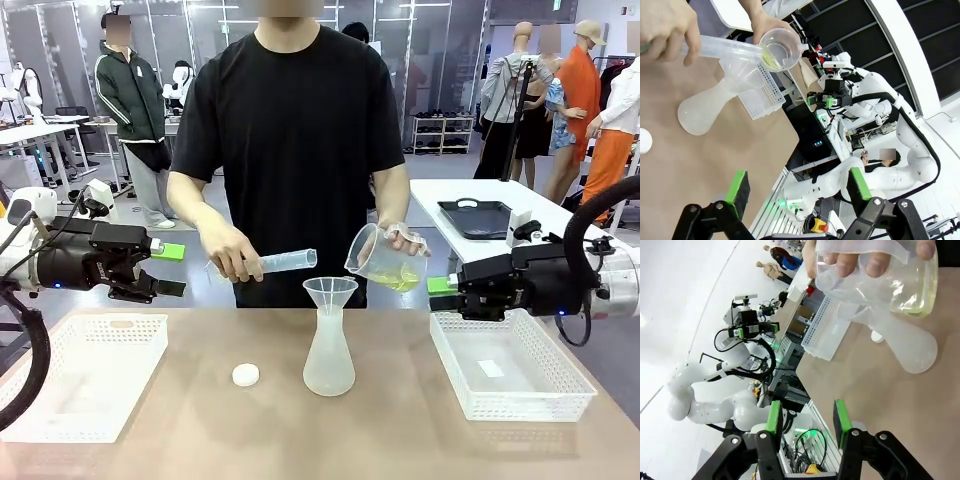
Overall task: Prepare the solutions needed for the experiment.
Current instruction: Once the solution is in the Big flask , pick up the Plastic Funnel and place it back into the right Organizing basket.
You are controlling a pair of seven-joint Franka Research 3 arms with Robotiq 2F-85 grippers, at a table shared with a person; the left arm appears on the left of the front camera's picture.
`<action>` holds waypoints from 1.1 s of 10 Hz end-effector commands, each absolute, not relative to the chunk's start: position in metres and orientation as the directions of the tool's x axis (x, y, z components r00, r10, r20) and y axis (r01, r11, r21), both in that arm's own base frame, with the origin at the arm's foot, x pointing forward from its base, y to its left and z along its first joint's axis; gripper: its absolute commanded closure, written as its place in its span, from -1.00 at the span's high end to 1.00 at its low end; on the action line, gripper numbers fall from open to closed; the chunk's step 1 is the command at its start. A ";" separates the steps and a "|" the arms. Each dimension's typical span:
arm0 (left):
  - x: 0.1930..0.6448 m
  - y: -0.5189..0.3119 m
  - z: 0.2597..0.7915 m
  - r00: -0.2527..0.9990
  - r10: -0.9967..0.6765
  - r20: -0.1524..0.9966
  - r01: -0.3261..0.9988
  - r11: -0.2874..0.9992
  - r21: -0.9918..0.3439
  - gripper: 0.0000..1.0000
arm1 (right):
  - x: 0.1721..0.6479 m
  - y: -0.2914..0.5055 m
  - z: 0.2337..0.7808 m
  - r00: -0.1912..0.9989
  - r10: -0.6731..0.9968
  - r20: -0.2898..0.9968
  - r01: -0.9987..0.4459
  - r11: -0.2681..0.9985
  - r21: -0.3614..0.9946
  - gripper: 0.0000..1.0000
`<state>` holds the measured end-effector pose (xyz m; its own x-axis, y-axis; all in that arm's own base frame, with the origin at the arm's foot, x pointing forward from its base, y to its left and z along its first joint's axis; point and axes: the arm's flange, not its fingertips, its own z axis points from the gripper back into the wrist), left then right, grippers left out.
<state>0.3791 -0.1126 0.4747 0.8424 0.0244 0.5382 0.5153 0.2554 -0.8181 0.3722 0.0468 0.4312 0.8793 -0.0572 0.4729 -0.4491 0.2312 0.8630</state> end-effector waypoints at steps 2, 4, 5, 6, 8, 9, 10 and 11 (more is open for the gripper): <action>0.380 -0.115 0.477 0.849 0.044 0.527 0.504 0.233 -0.831 1.00 | 0.356 0.049 0.420 0.836 -0.093 0.541 -0.515 0.209 0.831 0.06; 0.380 -0.115 0.477 0.849 0.044 0.527 0.504 0.233 -0.831 1.00 | 0.372 0.046 0.428 0.881 -0.054 0.470 -0.449 0.219 0.866 0.06; 0.380 -0.115 0.477 0.849 0.044 0.527 0.504 0.233 -0.831 1.00 | 0.372 0.046 0.428 0.881 -0.054 0.470 -0.449 0.219 0.866 0.06; 0.380 -0.115 0.477 0.849 0.044 0.527 0.504 0.233 -0.831 1.00 | 0.372 0.046 0.428 0.881 -0.054 0.470 -0.449 0.219 0.866 0.06; 0.380 -0.115 0.477 0.849 0.044 0.527 0.504 0.233 -0.831 1.00 | 0.372 0.046 0.428 0.881 -0.054 0.470 -0.449 0.219 0.866 0.06; 0.380 -0.115 0.477 0.849 0.044 0.527 0.504 0.233 -0.831 1.00 | 0.373 0.045 0.427 0.871 -0.057 0.488 -0.465 0.223 0.857 0.06; 0.380 -0.115 0.477 0.849 0.044 0.527 0.504 0.233 -0.831 1.00 | 0.378 0.046 0.429 0.892 -0.115 0.436 -0.412 0.186 0.892 0.06; 0.380 -0.115 0.477 0.849 0.044 0.527 0.504 0.233 -0.831 1.00 | 0.380 0.046 0.431 0.905 -0.150 0.398 -0.383 0.119 0.916 0.06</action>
